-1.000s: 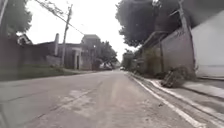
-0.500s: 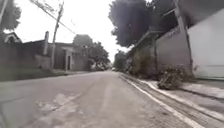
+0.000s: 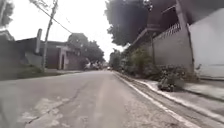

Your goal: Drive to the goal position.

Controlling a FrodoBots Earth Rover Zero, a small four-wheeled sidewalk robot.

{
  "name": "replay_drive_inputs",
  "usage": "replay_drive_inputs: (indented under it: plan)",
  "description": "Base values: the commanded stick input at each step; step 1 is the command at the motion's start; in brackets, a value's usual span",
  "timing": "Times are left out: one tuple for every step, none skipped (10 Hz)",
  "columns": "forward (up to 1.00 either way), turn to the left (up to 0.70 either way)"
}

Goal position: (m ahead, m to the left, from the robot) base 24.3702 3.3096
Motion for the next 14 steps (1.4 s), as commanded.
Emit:
replay_drive_inputs:
  plan:
    - [0.70, 0.00]
    - [0.70, -0.02]
    - [0.70, -0.18]
    - [0.70, -0.35]
    - [0.70, -0.35]
    - [0.70, -0.35]
    - [0.70, -0.35]
    - [0.70, -0.35]
    - [0.70, -0.26]
    - [0.70, -0.12]
    - [0.70, 0.00]
    - [0.70, 0.00]
    - [0.70, 0.00]
    - [0.70, 0.00]
